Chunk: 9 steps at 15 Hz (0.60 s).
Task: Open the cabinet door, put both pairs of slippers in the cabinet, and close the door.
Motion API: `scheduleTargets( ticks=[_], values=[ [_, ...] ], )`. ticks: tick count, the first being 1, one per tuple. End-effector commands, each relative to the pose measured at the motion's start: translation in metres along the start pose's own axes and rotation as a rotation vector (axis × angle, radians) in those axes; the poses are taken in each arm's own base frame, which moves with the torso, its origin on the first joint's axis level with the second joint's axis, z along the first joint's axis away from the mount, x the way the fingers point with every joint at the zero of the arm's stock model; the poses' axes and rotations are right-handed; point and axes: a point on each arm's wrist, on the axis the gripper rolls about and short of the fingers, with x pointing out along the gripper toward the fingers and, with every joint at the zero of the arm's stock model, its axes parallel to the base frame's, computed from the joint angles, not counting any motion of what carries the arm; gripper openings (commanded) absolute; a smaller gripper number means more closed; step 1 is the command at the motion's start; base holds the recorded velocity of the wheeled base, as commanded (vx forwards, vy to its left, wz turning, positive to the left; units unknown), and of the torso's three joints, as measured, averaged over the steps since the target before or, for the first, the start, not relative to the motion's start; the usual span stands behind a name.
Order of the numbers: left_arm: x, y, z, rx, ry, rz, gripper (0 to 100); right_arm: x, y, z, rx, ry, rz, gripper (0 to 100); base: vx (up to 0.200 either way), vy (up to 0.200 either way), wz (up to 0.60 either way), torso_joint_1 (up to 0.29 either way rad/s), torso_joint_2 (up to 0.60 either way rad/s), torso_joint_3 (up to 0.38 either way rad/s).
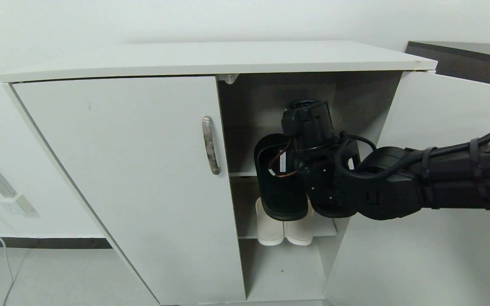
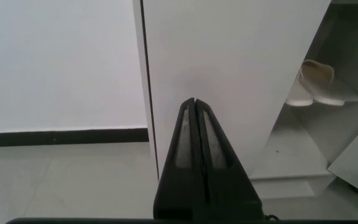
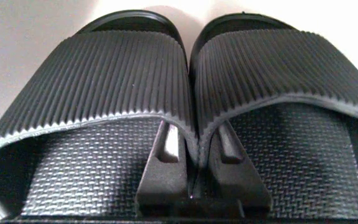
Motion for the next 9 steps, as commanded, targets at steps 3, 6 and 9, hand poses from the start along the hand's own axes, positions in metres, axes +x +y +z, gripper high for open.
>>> scheduleTargets(
  ticks=[3, 6, 9],
  values=[
    [0.000, 0.000, 0.000, 0.000, 0.001, 0.002, 0, 0.026, 0.002, 0.006, 0.004, 0.013, -0.018, 0, 0.000, 0.000, 0.00, 0.000, 0.00, 0.000],
    [0.000, 0.000, 0.000, 0.000, 0.001, 0.004, 0, 0.036, 0.005, 0.014, 0.015, 0.004, -0.028, 0, 0.000, 0.000, 0.00, 0.000, 0.00, 0.000],
    [0.000, 0.000, 0.000, -0.002, 0.000, 0.004, 0, 0.045, 0.008, 0.019, 0.028, -0.011, -0.035, 0, 0.000, 0.000, 0.00, 0.000, 0.00, 0.000]
  ],
)
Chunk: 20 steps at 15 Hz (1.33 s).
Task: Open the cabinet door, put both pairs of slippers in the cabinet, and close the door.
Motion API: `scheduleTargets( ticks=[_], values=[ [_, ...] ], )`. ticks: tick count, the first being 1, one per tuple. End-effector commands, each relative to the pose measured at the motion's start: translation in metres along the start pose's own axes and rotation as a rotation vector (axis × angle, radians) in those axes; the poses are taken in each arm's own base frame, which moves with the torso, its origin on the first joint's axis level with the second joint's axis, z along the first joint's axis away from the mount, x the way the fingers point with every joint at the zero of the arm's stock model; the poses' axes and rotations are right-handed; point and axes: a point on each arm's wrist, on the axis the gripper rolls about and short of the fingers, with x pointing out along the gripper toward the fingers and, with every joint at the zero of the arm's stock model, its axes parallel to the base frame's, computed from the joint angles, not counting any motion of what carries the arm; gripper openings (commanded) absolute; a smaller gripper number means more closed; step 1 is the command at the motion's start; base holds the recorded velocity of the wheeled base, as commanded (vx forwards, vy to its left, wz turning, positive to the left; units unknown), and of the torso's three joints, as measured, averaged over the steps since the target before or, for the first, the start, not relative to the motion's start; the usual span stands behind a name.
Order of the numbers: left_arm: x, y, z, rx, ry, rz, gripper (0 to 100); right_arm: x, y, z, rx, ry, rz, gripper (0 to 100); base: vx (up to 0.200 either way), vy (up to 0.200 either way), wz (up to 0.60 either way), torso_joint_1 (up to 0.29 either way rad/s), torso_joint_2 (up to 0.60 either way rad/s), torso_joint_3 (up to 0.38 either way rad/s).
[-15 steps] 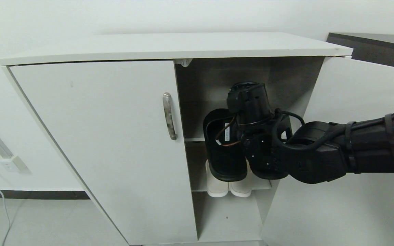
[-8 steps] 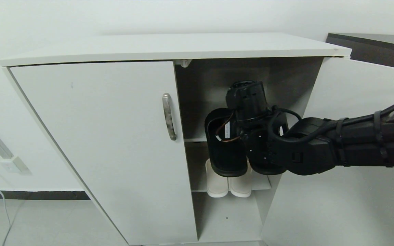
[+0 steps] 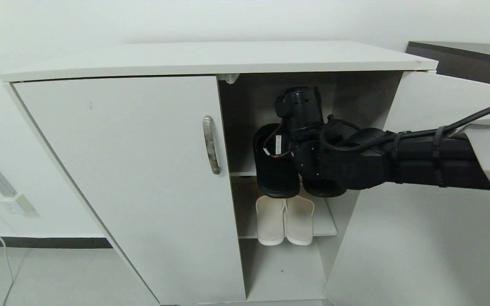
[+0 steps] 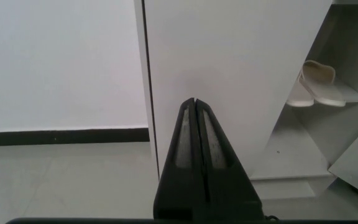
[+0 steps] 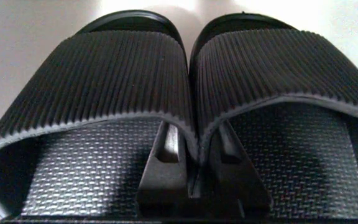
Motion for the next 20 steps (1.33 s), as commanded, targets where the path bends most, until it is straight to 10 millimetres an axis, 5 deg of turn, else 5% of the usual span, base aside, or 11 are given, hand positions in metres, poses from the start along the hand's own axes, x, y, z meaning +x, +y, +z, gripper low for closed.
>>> scheduleTargets(
  ticks=[1, 17, 18, 20],
  values=[
    [0.000, 0.000, 0.000, 0.000, 0.000, 0.000, 0, 0.010, 0.003, -0.002, -0.002, 0.000, -0.010, 0, 0.000, 0.000, 0.00, 0.000, 0.00, 0.000],
    [0.000, 0.000, 0.000, -0.003, 0.000, 0.002, 0, 0.023, 0.000, -0.002, -0.004, 0.015, -0.001, 0, 0.000, 0.000, 0.00, 0.000, 0.00, 0.000],
    [0.000, 0.000, 0.000, -0.003, 0.001, 0.002, 0, 0.023, 0.000, -0.003, -0.005, 0.016, -0.001, 100, 0.000, 0.000, 0.00, 0.000, 0.00, 0.000],
    [0.000, 0.000, 0.000, -0.003, 0.001, 0.002, 0, 0.022, -0.001, -0.004, -0.016, 0.028, -0.004, 100, 0.000, 0.000, 0.00, 0.000, 0.00, 0.000]
  ],
)
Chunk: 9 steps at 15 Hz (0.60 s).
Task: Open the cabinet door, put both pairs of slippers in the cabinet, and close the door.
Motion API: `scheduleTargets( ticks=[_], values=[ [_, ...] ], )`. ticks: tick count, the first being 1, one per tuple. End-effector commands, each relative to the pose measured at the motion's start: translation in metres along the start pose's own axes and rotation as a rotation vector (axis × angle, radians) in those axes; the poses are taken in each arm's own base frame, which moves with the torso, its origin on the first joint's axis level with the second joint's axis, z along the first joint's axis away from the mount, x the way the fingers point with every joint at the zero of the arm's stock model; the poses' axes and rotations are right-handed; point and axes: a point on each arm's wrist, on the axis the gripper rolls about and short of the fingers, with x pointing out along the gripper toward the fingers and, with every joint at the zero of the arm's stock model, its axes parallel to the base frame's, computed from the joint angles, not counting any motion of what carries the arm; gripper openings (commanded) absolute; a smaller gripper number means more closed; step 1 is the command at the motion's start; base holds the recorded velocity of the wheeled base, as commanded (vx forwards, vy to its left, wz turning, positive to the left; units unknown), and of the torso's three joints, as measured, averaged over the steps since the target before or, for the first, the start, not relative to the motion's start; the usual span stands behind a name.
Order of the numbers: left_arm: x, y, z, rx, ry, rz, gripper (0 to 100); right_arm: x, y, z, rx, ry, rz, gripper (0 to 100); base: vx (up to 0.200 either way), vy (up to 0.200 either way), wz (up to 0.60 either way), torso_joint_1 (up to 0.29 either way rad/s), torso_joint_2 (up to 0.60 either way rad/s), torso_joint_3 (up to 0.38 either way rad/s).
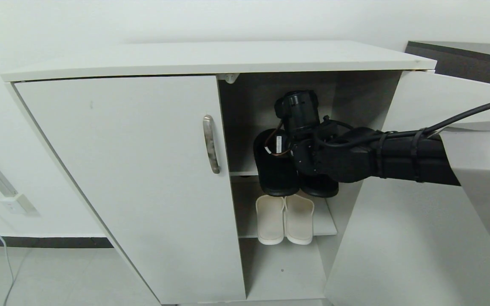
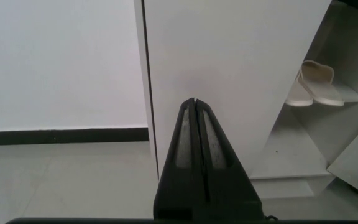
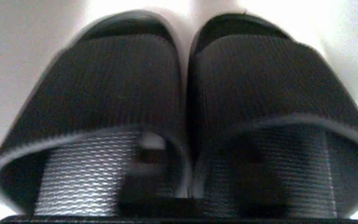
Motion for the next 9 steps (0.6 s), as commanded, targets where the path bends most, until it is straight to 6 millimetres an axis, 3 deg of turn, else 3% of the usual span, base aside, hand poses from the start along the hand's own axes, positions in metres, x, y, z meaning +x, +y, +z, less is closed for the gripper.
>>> scheduleTargets(
  ticks=[1, 7, 8, 9],
  values=[
    [0.000, 0.000, 0.000, 0.000, 0.002, 0.001, 0, -0.003, -0.002, 0.001, -0.006, 0.008, 0.000, 100, 0.000, 0.000, 0.00, 0.000, 0.00, 0.000],
    [0.000, 0.000, 0.000, -0.002, 0.002, 0.002, 0, -0.046, -0.002, 0.006, -0.026, 0.017, 0.049, 100, 0.000, 0.000, 0.00, 0.000, 0.00, 0.000],
    [0.000, 0.000, 0.000, -0.002, 0.002, 0.002, 0, -0.046, -0.002, 0.006, -0.026, 0.017, 0.049, 100, 0.000, 0.000, 0.00, 0.000, 0.00, 0.000],
    [0.000, 0.000, 0.000, -0.002, 0.002, 0.002, 0, -0.063, -0.005, 0.006, -0.043, 0.027, 0.069, 100, 0.000, 0.000, 0.00, 0.000, 0.00, 0.000]
  ],
)
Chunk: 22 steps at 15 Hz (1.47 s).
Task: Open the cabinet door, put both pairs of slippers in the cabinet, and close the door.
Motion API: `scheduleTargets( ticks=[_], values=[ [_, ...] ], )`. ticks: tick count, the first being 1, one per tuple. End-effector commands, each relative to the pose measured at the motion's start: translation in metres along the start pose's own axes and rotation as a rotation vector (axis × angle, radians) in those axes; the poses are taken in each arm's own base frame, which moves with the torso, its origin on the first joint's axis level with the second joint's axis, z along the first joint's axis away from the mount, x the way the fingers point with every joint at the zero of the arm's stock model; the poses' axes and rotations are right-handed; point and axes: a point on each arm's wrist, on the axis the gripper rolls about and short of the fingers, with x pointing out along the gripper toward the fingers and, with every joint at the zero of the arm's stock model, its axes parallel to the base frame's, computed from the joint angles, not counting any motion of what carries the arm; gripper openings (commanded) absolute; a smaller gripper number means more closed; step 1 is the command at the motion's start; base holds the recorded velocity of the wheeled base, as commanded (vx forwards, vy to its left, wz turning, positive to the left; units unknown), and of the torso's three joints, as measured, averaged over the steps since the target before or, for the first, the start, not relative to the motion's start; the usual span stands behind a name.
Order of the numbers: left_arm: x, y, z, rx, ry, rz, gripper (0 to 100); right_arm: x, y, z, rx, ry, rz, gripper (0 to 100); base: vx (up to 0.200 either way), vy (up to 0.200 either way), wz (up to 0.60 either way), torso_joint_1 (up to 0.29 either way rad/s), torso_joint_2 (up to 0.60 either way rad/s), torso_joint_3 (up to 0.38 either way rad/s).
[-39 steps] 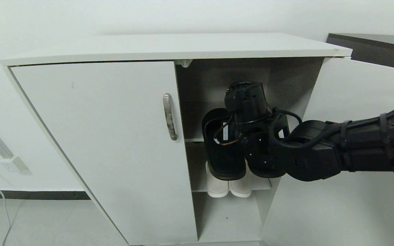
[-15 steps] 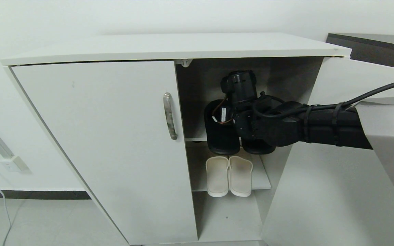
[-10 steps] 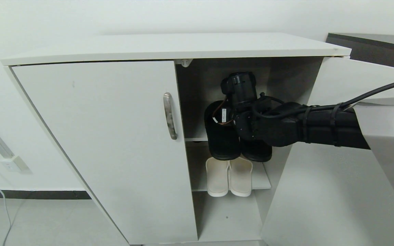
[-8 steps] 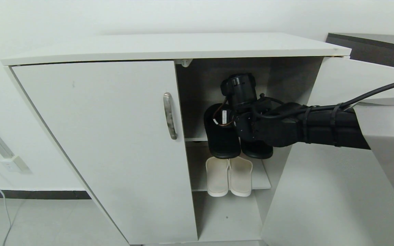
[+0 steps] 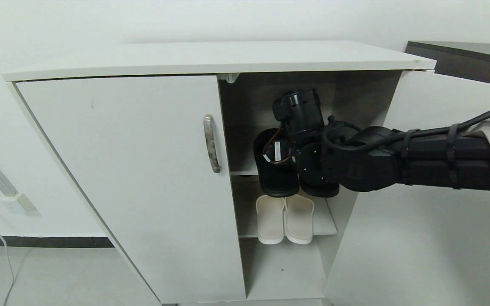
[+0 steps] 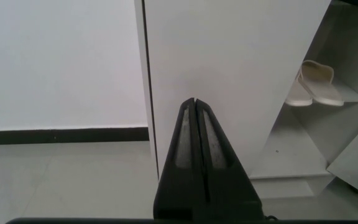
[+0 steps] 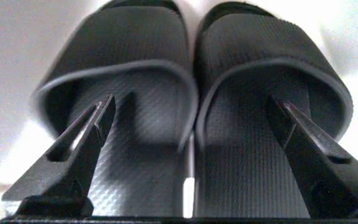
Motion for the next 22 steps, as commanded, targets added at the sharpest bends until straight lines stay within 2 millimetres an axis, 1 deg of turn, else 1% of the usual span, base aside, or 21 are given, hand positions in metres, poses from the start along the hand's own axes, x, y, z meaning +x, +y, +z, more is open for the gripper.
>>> scheduleTargets(
  ticks=[1, 2, 5, 7, 9, 10, 12, 15, 16, 18, 22],
  values=[
    [0.000, 0.000, 0.000, 0.000, 0.001, 0.002, 0, -0.033, -0.006, 0.007, -0.005, -0.008, 0.038, 100, 0.000, 0.000, 0.00, 0.000, 0.00, 0.000],
    [0.000, 0.000, 0.000, 0.000, 0.000, 0.002, 0, -0.040, -0.007, 0.008, -0.003, -0.010, 0.046, 100, 0.000, 0.000, 0.00, 0.000, 0.00, 0.000],
    [0.000, 0.000, 0.000, 0.000, 0.001, 0.004, 0, -0.076, -0.019, 0.013, -0.009, -0.018, 0.091, 100, 0.000, 0.000, 0.00, 0.000, 0.00, 0.000],
    [0.000, 0.000, 0.000, 0.000, 0.001, 0.004, 0, -0.092, -0.025, 0.009, -0.019, -0.008, 0.120, 100, 0.000, 0.000, 0.00, 0.000, 0.00, 0.000],
    [0.000, 0.000, 0.000, 0.000, 0.000, 0.004, 0, -0.107, -0.032, 0.001, -0.034, 0.009, 0.159, 100, 0.000, 0.000, 0.00, 0.000, 0.00, 0.000],
    [0.000, 0.000, 0.000, 0.000, 0.001, 0.004, 0, -0.116, -0.036, -0.005, -0.031, 0.009, 0.211, 100, 0.000, 0.000, 0.00, 0.000, 0.00, 0.000],
    [0.000, 0.000, 0.000, 0.000, 0.001, 0.004, 0, -0.126, -0.044, -0.020, -0.024, 0.007, 0.320, 100, 0.000, 0.000, 0.00, 0.000, 0.00, 0.000],
    [0.000, 0.000, 0.000, 0.000, 0.001, 0.004, 0, -0.127, -0.051, -0.044, -0.024, -0.029, 0.433, 100, 0.000, 0.000, 0.00, 0.000, 0.00, 0.000],
    [0.000, 0.000, 0.000, 0.000, 0.001, 0.004, 0, -0.126, -0.052, -0.051, -0.025, -0.053, 0.442, 0, 0.000, 0.000, 0.00, 0.000, 0.00, 0.000],
    [0.000, 0.000, 0.000, 0.001, 0.001, 0.004, 0, -0.126, -0.053, -0.057, -0.029, -0.083, 0.450, 0, 0.000, 0.000, 0.00, 0.000, 0.00, 0.000],
    [0.000, 0.000, 0.000, 0.000, 0.000, 0.004, 0, -0.124, -0.053, -0.062, -0.049, -0.074, 0.448, 0, 0.000, 0.000, 0.00, 0.000, 0.00, 0.000]
  ],
)
